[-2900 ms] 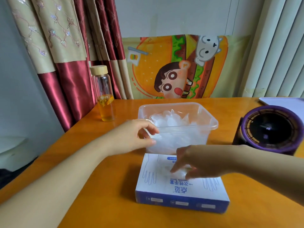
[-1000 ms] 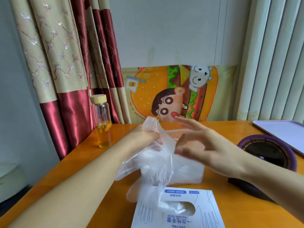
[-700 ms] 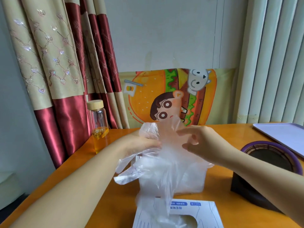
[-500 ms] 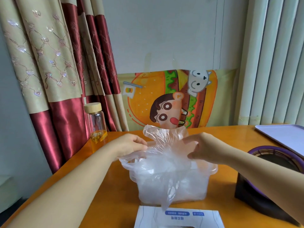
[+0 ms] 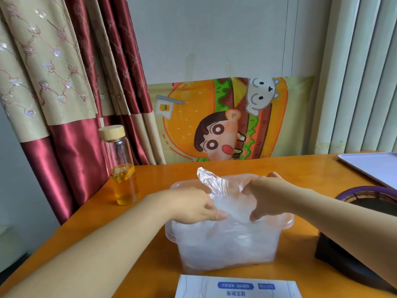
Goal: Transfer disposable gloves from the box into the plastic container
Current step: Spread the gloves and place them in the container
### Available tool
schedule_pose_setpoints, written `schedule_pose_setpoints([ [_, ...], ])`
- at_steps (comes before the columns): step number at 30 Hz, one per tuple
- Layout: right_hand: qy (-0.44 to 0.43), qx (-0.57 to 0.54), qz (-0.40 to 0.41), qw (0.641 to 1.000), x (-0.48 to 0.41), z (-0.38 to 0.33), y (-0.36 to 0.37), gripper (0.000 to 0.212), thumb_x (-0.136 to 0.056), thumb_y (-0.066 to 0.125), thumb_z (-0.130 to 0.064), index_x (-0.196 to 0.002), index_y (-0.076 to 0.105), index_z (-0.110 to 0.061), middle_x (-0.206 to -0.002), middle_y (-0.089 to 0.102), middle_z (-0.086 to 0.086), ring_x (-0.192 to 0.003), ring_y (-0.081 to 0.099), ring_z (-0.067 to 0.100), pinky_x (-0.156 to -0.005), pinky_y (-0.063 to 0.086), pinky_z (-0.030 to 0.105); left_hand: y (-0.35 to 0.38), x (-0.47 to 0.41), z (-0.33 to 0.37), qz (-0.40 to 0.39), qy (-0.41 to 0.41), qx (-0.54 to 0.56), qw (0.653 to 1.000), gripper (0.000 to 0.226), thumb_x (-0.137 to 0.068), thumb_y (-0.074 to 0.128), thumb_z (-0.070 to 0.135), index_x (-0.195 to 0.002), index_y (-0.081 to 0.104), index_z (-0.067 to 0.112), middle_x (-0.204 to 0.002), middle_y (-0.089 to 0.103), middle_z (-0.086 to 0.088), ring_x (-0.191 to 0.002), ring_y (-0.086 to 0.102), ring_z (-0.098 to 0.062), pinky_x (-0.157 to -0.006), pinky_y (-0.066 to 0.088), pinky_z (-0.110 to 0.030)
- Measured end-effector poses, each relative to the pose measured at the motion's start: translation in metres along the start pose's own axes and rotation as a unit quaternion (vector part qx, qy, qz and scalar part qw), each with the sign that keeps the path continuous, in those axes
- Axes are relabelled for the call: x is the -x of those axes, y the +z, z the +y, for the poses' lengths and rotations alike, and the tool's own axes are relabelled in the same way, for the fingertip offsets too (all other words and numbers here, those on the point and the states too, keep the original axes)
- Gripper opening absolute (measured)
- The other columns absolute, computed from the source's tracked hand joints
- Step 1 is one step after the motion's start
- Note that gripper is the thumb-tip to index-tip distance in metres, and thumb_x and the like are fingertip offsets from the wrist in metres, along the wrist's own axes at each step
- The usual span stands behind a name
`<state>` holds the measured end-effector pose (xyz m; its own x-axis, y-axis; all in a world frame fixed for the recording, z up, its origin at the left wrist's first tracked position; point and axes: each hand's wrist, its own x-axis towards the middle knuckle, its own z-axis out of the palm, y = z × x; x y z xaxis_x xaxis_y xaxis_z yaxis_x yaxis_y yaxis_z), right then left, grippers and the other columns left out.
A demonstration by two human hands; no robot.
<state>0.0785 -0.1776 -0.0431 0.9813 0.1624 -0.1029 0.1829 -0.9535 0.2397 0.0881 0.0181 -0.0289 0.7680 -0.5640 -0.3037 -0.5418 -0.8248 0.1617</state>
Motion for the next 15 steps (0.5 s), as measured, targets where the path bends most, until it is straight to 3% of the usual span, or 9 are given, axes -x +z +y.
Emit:
schedule_pose_setpoints([
  [3, -0.020, 0.060, -0.035, 0.997, -0.006, 0.000, 0.002, 0.066, -0.079, 0.066, -0.054, -0.132, 0.052, -0.019, -0.123, 0.059, -0.003, -0.117, 0.050, 0.019, -0.109, 0.021, 0.045, 0.005, -0.014, -0.002, -0.071, -0.035, -0.021, 0.997, 0.063, -0.088, 0.040, 0.068, -0.129, 0.060, 0.025, -0.131, 0.059, 0.006, -0.118, 0.053, -0.018, -0.104, 0.041, -0.035],
  [7, -0.049, 0.099, -0.096, 0.989, -0.011, 0.000, 0.005, 0.064, -0.080, 0.066, -0.052, -0.132, 0.053, -0.016, -0.130, 0.056, 0.001, -0.130, 0.038, 0.025, -0.115, 0.001, 0.057, 0.010, -0.028, 0.003, -0.138, -0.050, -0.120, 0.982, 0.048, -0.098, 0.045, 0.032, -0.146, 0.040, 0.028, -0.151, 0.038, 0.006, -0.133, 0.041, -0.021, -0.104, 0.035, -0.032],
  [9, -0.054, 0.137, -0.112, 0.983, -0.015, -0.001, 0.009, 0.058, -0.084, 0.064, -0.049, -0.130, 0.054, -0.015, -0.135, 0.051, 0.004, -0.134, 0.031, 0.028, -0.115, 0.001, 0.059, 0.015, -0.034, 0.006, -0.171, -0.062, -0.163, 0.970, 0.054, -0.098, 0.049, 0.035, -0.149, 0.034, 0.025, -0.154, 0.033, 0.001, -0.136, 0.037, -0.026, -0.104, 0.035, -0.035],
  [12, -0.054, 0.200, -0.101, 0.973, -0.022, -0.003, 0.019, 0.041, -0.094, 0.054, -0.034, -0.130, 0.054, -0.015, -0.144, 0.039, 0.010, -0.138, 0.022, 0.032, -0.114, 0.004, 0.060, 0.027, -0.043, 0.005, -0.208, -0.077, -0.189, 0.957, 0.056, -0.096, 0.051, 0.042, -0.144, 0.041, 0.015, -0.148, 0.041, -0.007, -0.132, 0.041, -0.031, -0.103, 0.038, -0.042],
  [15, -0.055, 0.227, -0.116, 0.965, -0.030, -0.006, 0.024, 0.042, -0.095, 0.053, -0.035, -0.133, 0.052, -0.017, -0.152, 0.028, 0.010, -0.142, 0.012, 0.032, -0.114, 0.000, 0.060, 0.030, -0.046, 0.003, -0.222, -0.076, -0.208, 0.950, 0.055, -0.097, 0.047, 0.043, -0.144, 0.041, 0.014, -0.151, 0.035, -0.007, -0.135, 0.036, -0.034, -0.104, 0.035, -0.045],
])
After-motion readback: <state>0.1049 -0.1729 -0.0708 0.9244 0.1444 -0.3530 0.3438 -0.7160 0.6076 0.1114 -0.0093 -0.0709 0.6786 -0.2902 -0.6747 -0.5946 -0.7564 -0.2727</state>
